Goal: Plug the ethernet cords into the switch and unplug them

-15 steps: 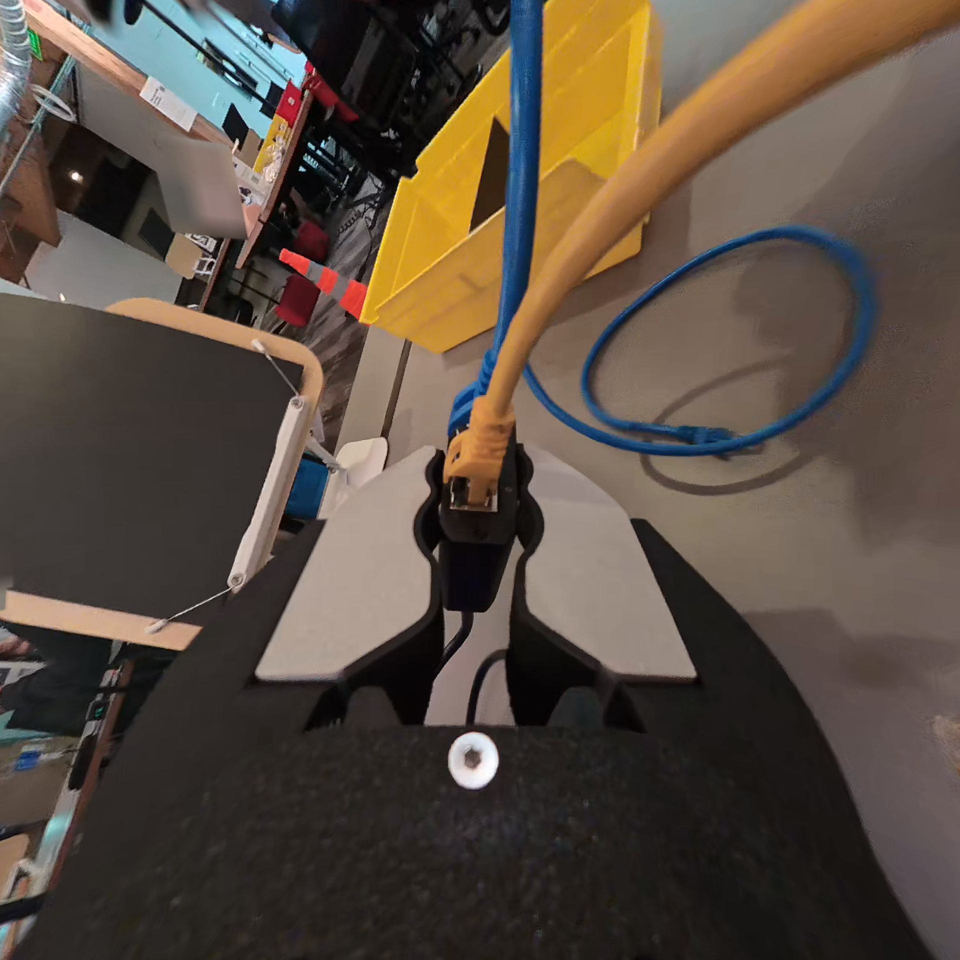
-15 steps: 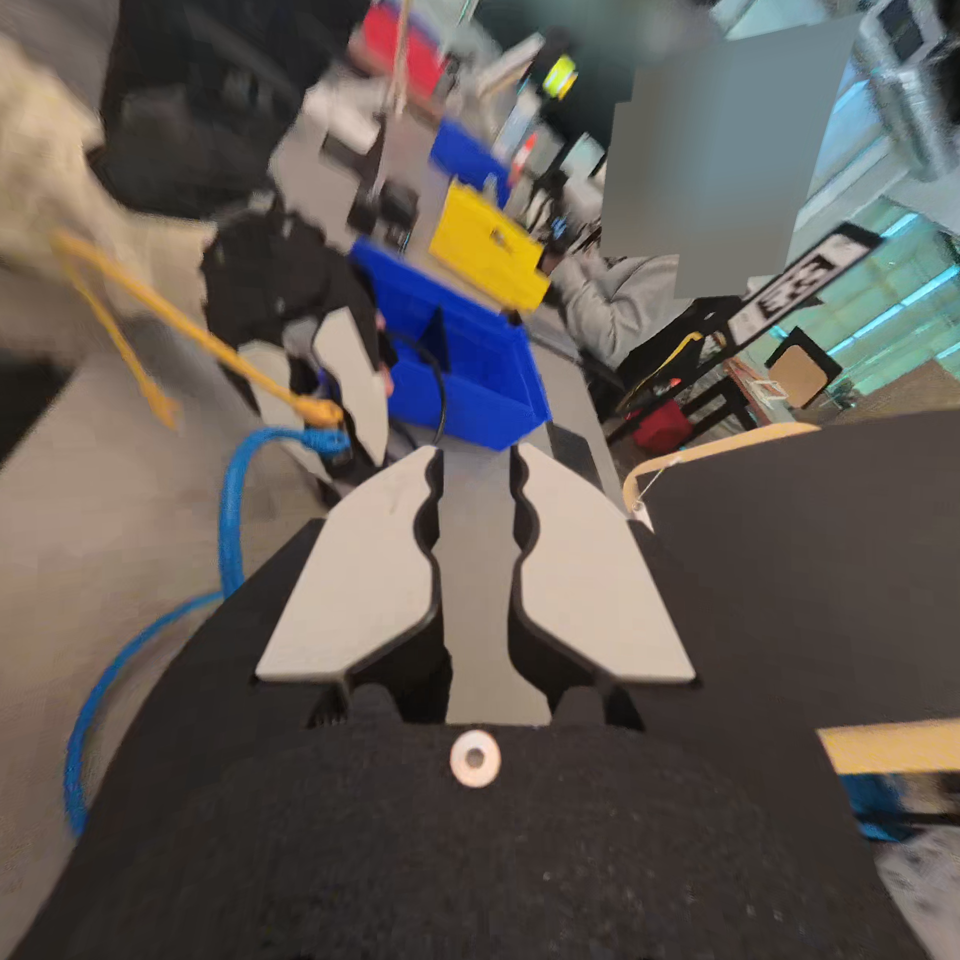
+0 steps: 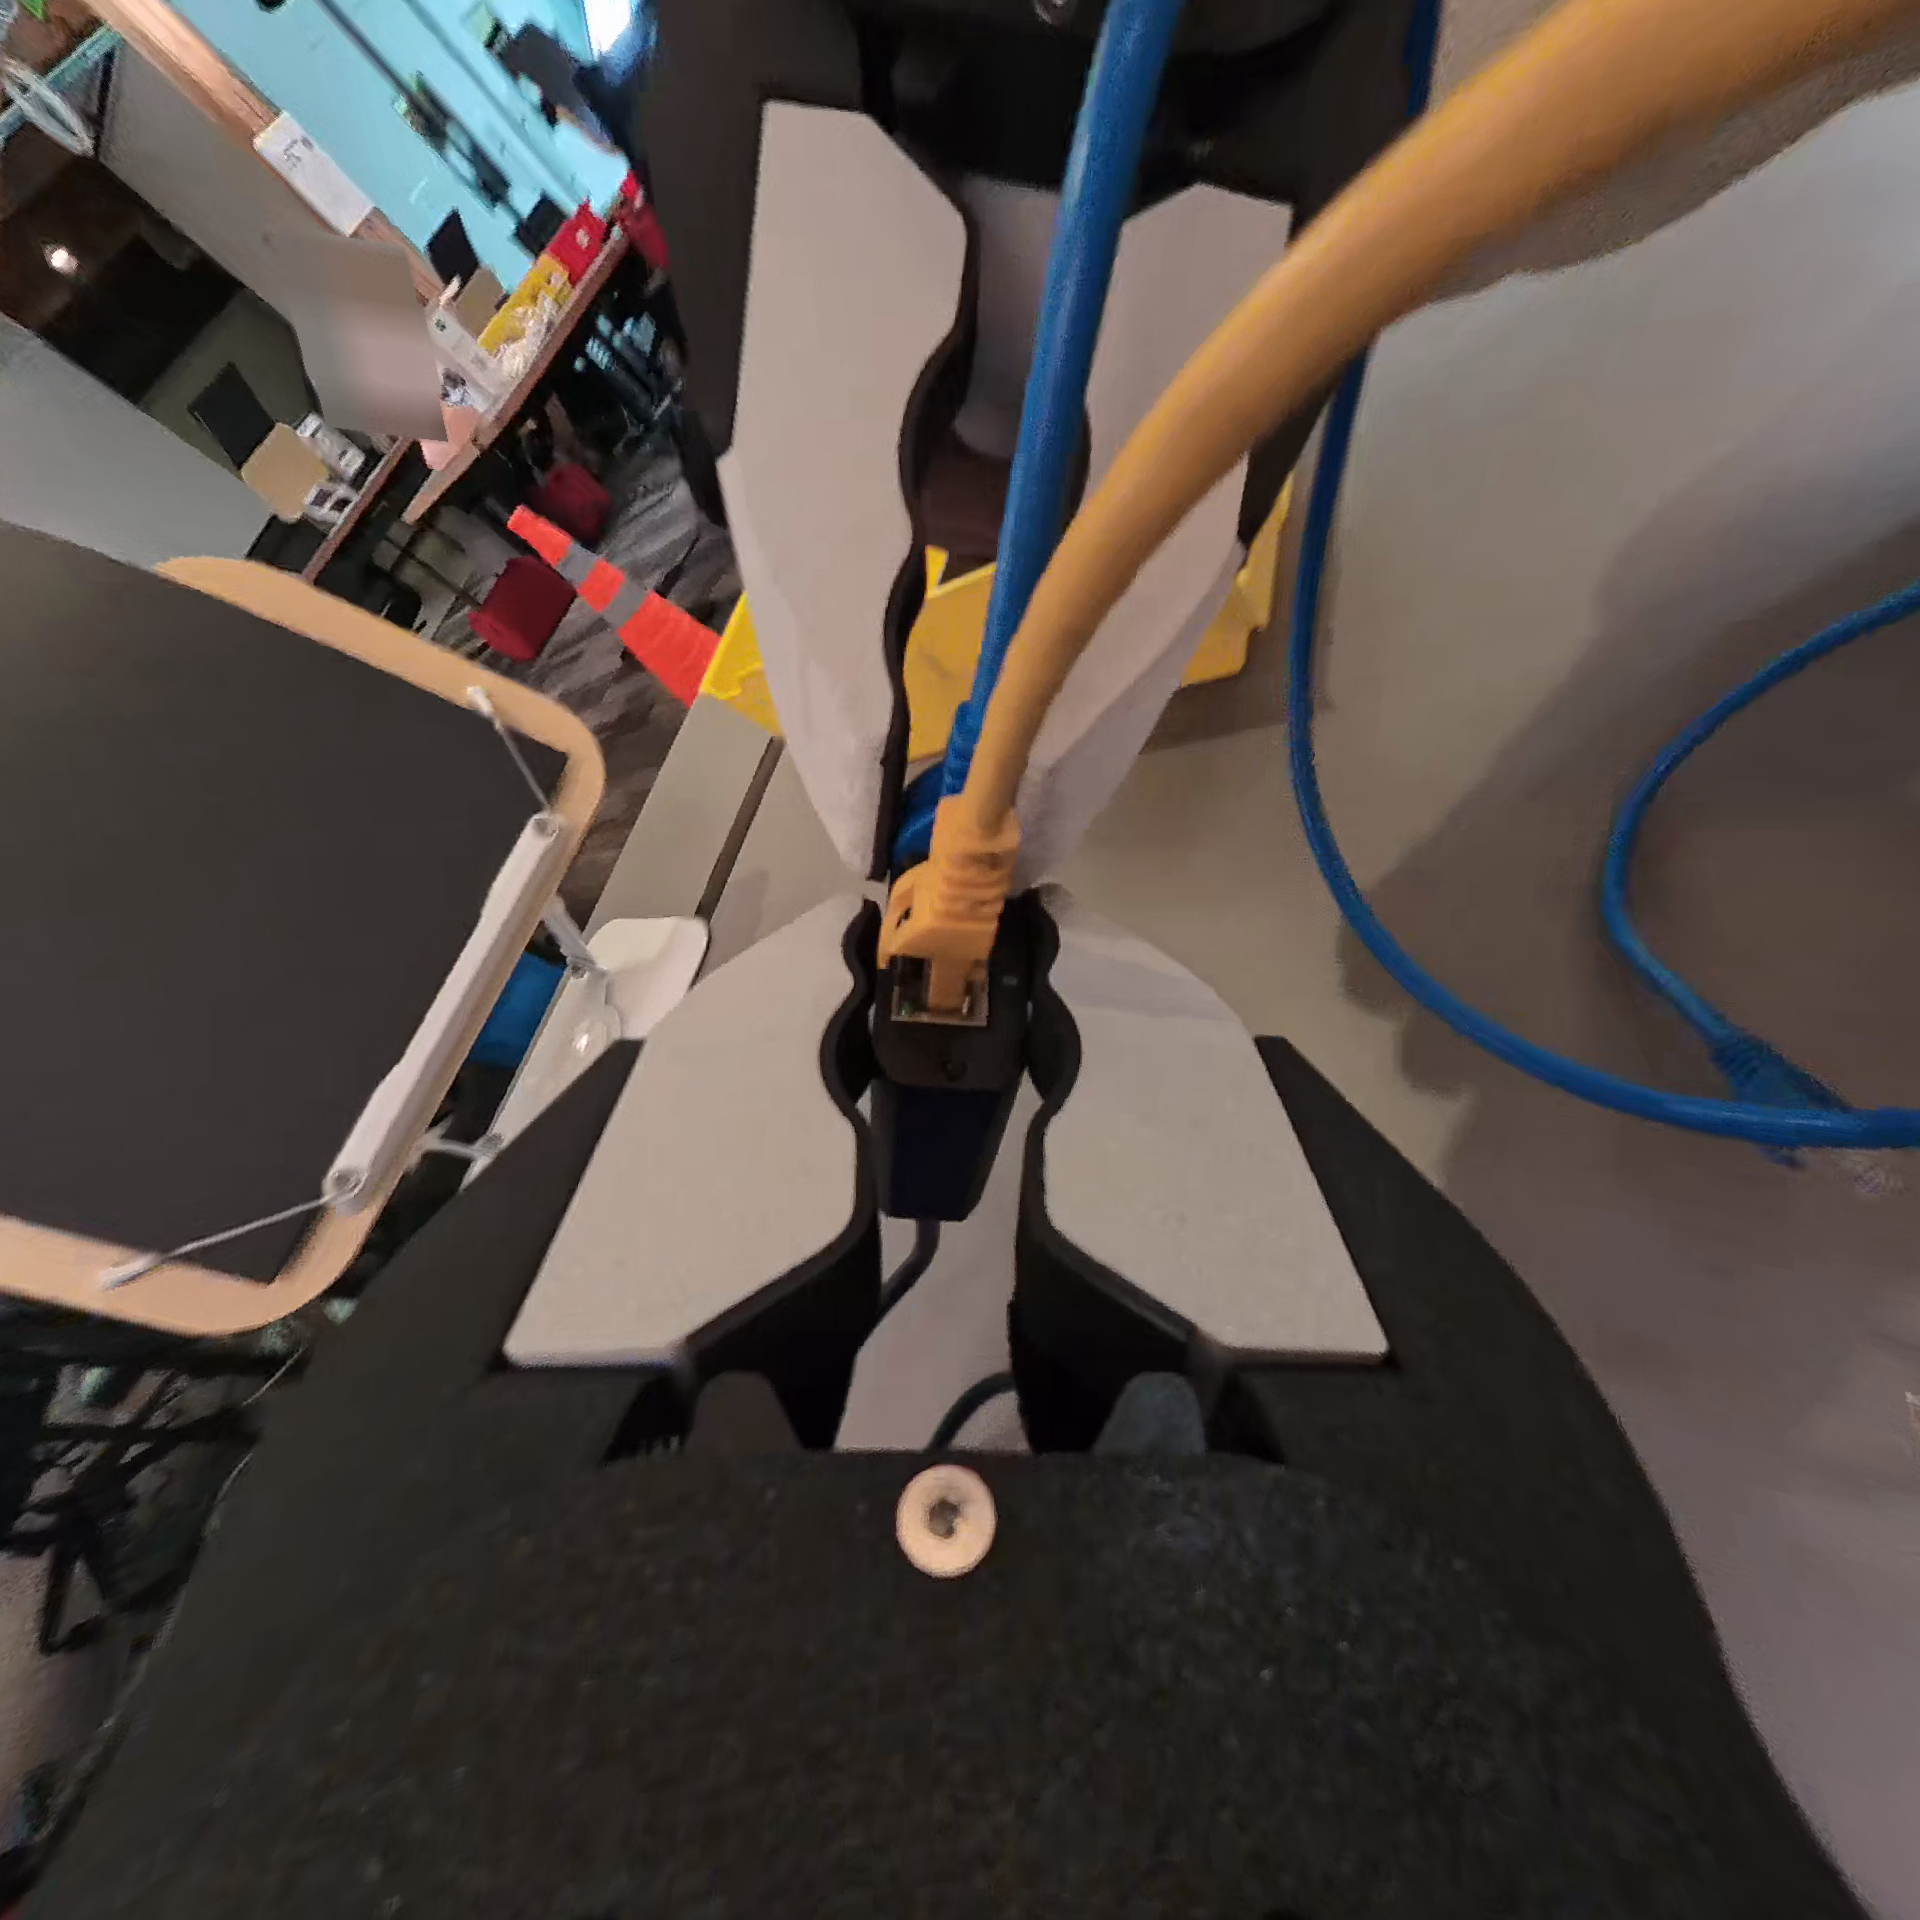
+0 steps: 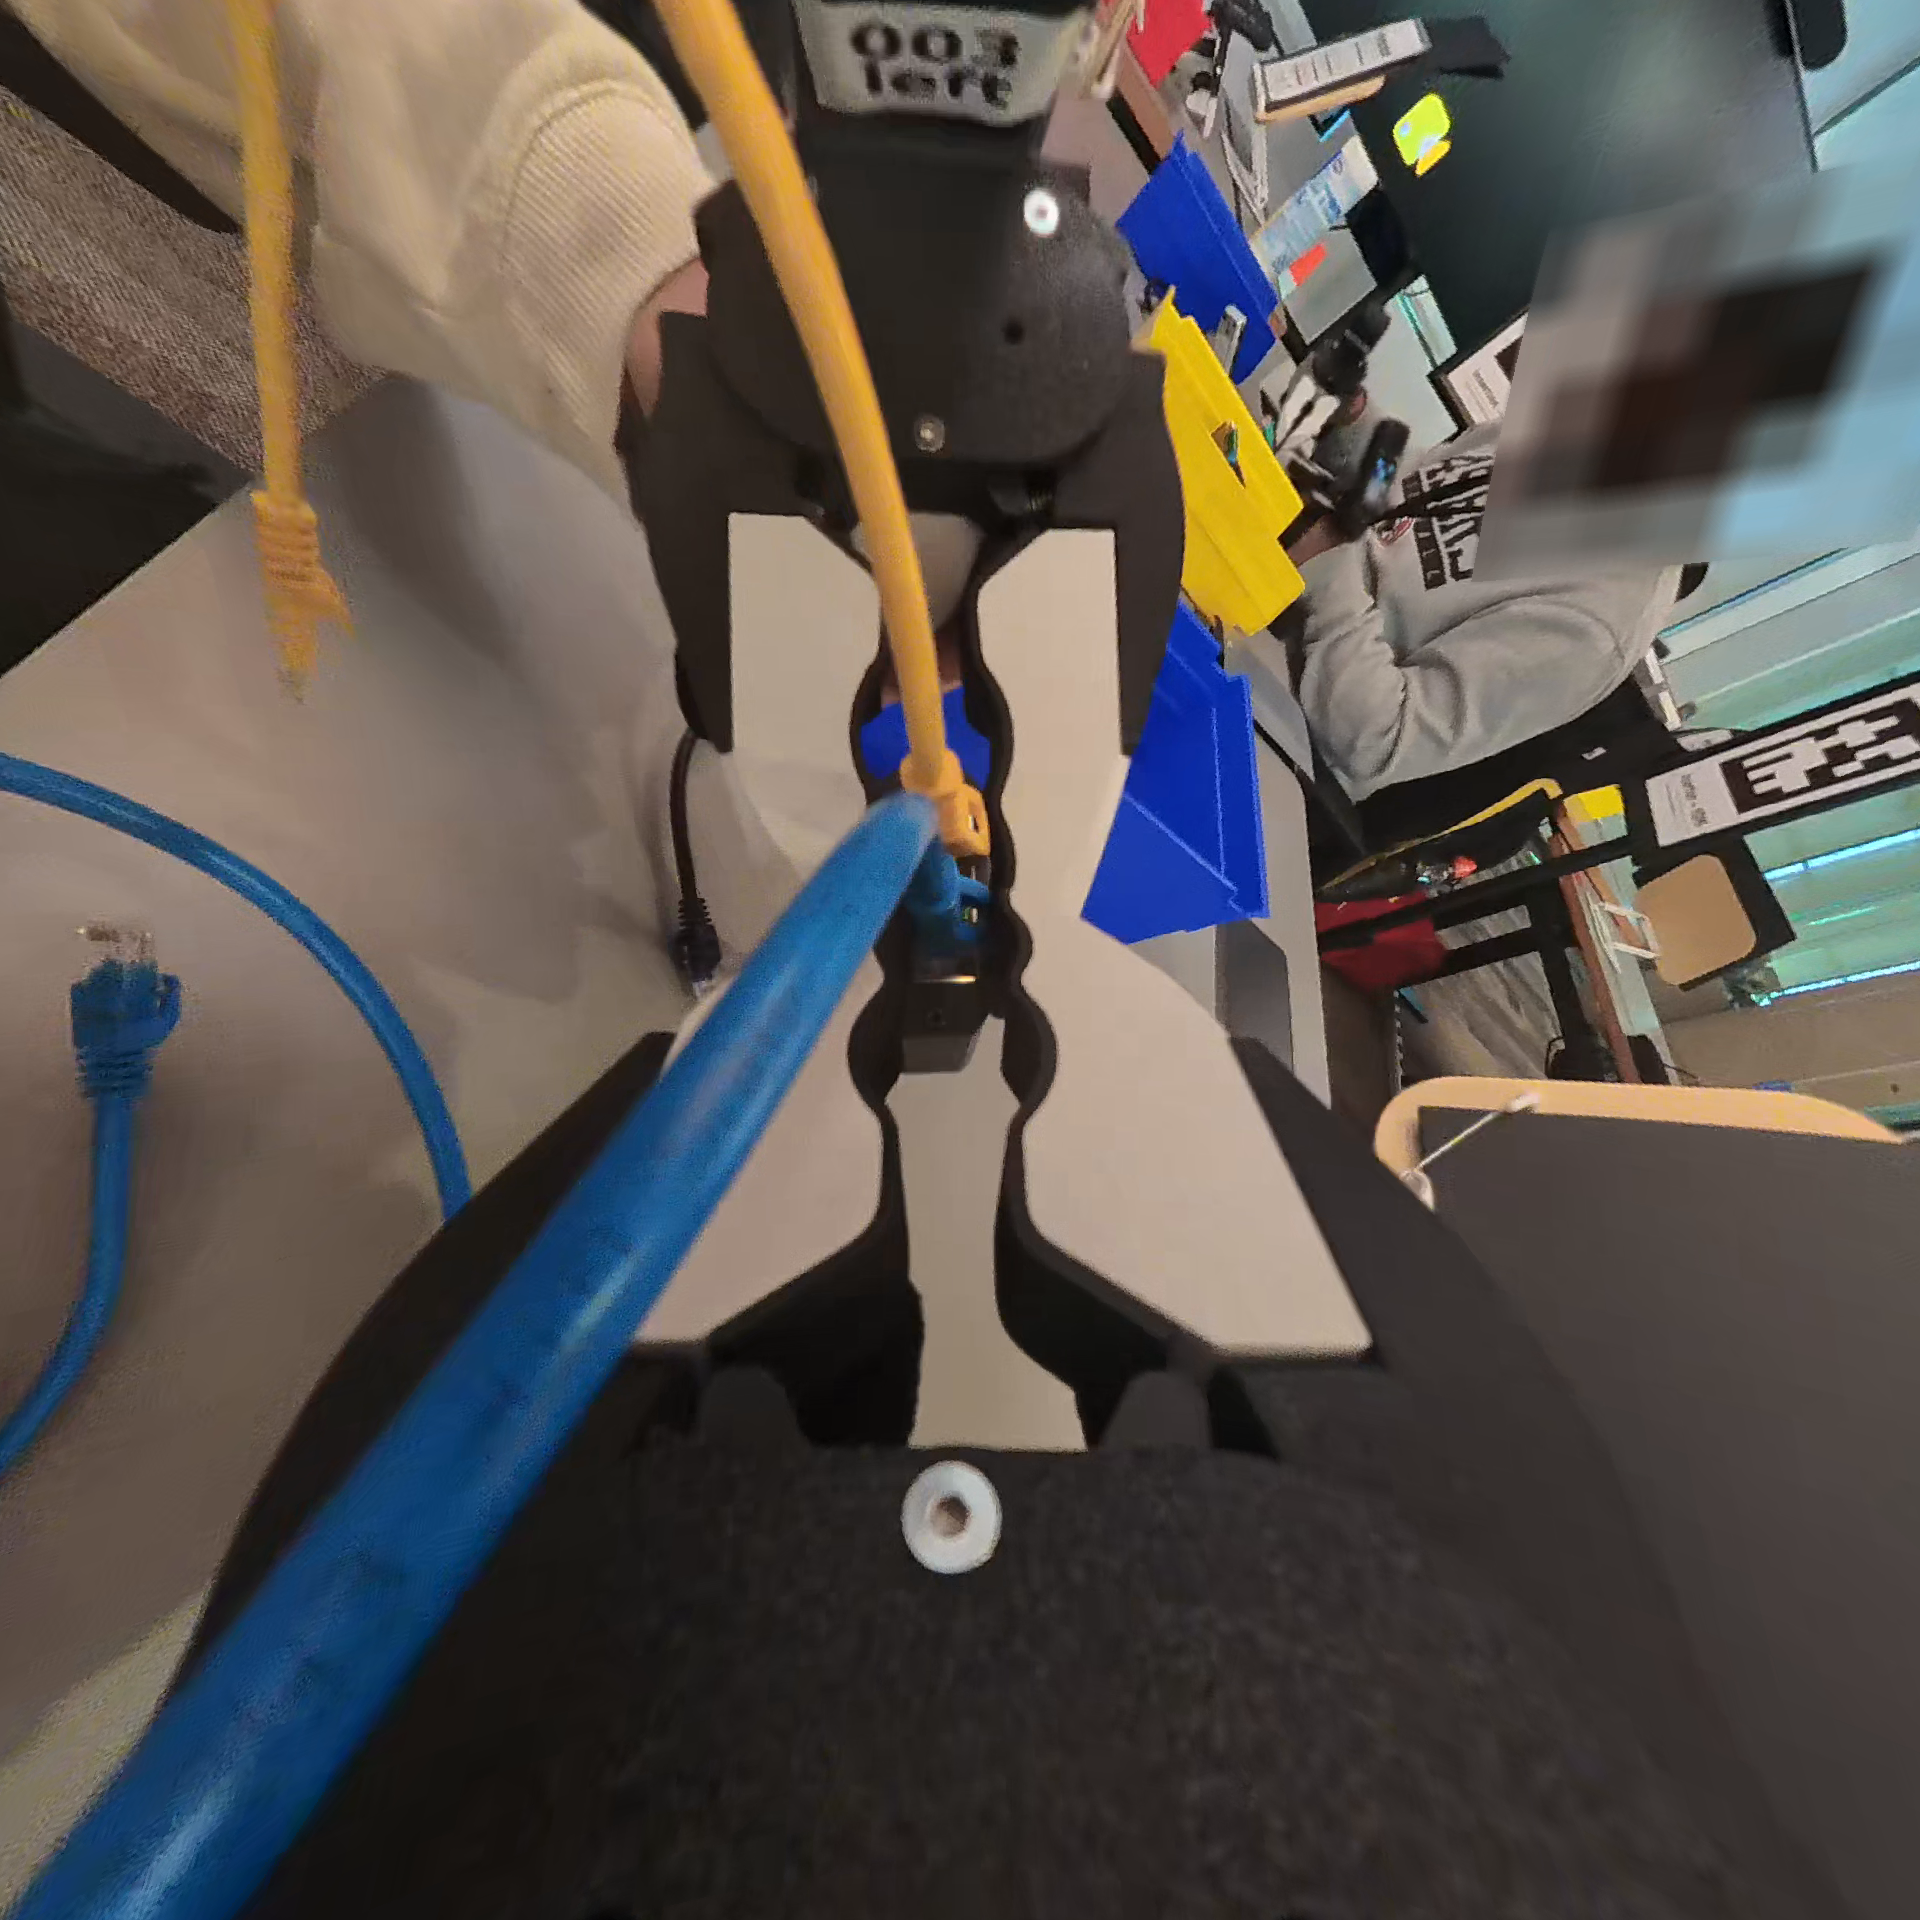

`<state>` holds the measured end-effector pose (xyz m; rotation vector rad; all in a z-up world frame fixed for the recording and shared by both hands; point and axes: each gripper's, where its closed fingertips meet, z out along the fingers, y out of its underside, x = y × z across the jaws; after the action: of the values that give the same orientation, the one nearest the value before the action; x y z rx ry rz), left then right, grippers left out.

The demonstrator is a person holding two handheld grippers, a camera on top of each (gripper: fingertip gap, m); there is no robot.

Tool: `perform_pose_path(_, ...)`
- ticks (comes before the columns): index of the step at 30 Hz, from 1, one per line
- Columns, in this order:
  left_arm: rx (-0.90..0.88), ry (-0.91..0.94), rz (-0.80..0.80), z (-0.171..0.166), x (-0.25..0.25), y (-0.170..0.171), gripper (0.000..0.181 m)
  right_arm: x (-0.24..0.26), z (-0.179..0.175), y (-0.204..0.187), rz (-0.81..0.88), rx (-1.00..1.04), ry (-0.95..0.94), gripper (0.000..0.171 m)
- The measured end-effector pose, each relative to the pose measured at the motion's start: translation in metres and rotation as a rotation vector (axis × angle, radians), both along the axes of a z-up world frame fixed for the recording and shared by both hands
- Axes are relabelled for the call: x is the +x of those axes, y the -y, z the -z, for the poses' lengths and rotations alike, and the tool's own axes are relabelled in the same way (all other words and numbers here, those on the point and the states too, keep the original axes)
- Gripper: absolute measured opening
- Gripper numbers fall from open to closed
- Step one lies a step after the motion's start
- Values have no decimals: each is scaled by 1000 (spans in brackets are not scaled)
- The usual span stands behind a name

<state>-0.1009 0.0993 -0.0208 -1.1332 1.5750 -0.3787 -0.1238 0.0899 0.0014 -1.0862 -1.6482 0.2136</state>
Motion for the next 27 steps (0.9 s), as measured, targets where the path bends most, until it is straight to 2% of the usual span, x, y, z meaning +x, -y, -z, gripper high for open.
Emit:
perform_pose_path(2,-28,51,43,-3,-1,2,25,1,-6,3,-38,-42,-24,13)
perform_pose_path(6,-110,156,45,-1,-7,-9,35,12,-33,8,-150,-234,-276,13)
perform_pose_path(9,-268,280,165,-16,-5,8,34,11,-21,7,-185,-291,-294,14)
perform_pose_path(11,-296,284,220,-18,-2,16,28,6,-14,6,-200,-315,-313,14)
perform_pose_path(17,-180,127,129,0,-2,6,23,5,0,-1,-186,-342,-299,14)
perform_pose_path(20,-39,80,82,2,-4,-2,23,13,4,-9,-158,-428,-259,24)
perform_pose_path(22,57,11,49,5,-9,-9,24,28,2,-20,-90,-391,-199,27)
perform_pose_path(25,153,-132,-21,18,-17,-23,24,66,-15,-52,107,-246,-87,25)
perform_pose_path(27,166,-161,-31,23,-18,-26,24,75,-40,-50,136,-219,-83,25)
